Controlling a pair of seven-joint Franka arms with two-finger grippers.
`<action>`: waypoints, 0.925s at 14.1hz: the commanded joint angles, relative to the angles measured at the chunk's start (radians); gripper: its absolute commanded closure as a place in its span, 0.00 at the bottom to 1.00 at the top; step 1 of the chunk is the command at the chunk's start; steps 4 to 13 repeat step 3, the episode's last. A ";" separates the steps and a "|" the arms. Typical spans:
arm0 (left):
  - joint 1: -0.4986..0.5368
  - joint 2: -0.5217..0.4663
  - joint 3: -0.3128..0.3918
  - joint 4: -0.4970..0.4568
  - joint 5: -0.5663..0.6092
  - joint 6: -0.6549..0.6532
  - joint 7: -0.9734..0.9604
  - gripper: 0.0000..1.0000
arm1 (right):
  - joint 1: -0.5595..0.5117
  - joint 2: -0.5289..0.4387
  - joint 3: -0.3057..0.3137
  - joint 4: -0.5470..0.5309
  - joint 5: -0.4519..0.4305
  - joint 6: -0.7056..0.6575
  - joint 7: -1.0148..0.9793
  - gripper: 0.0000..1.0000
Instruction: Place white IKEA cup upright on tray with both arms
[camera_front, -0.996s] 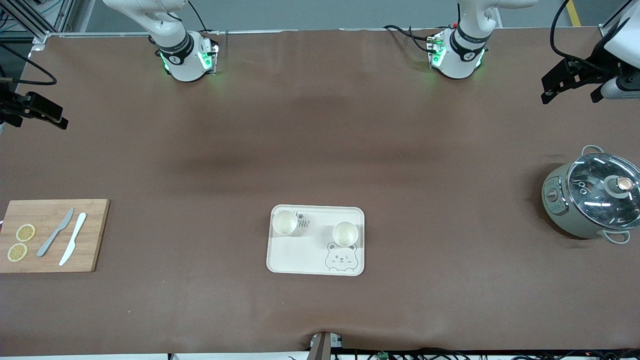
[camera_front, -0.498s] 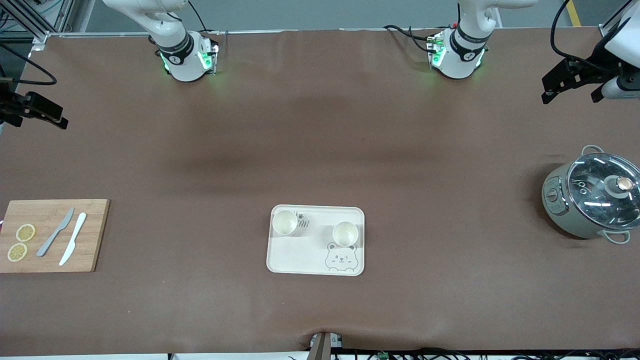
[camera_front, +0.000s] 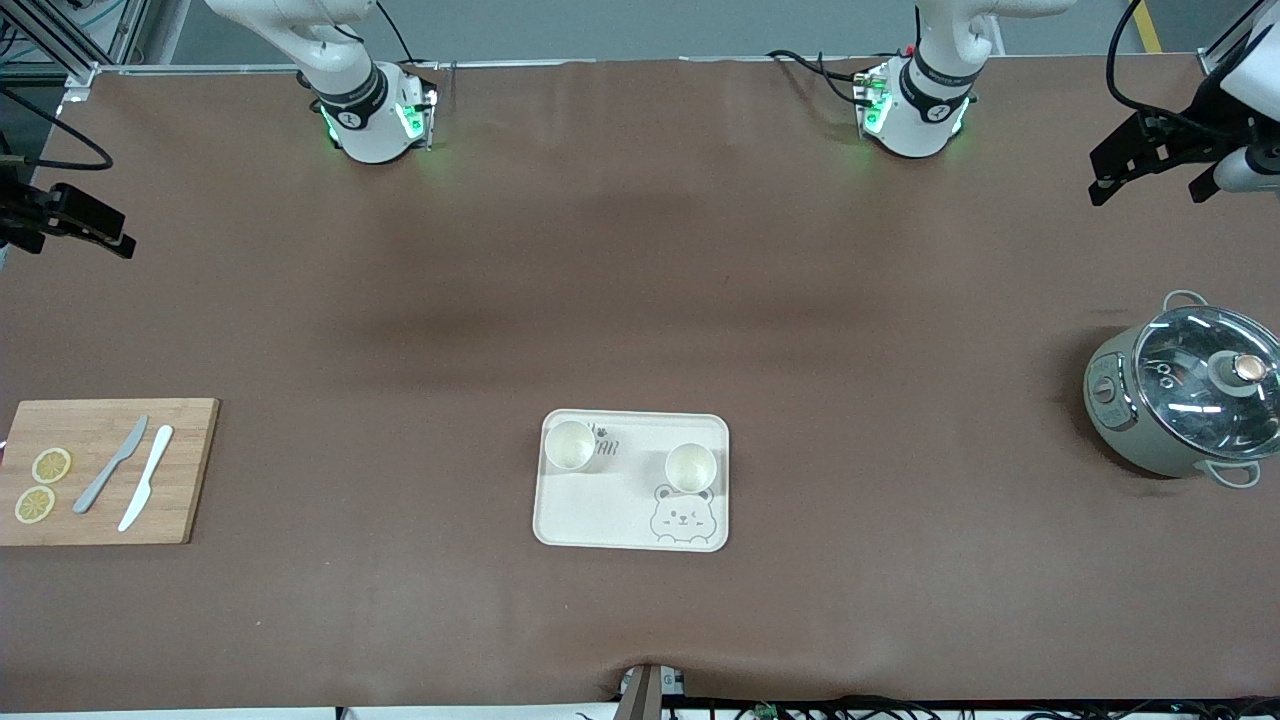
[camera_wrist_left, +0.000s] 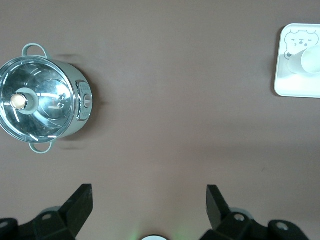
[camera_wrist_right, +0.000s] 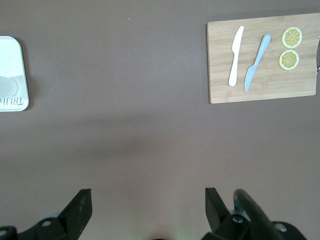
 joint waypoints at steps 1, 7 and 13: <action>0.003 0.010 0.004 0.028 -0.015 -0.029 -0.002 0.00 | -0.019 0.009 0.010 0.019 0.018 -0.014 0.000 0.00; 0.003 0.009 0.004 0.030 -0.017 -0.039 -0.004 0.00 | -0.019 0.012 0.010 0.019 0.018 -0.014 0.000 0.00; 0.003 0.009 0.004 0.030 -0.017 -0.039 -0.004 0.00 | -0.019 0.012 0.010 0.019 0.018 -0.014 0.000 0.00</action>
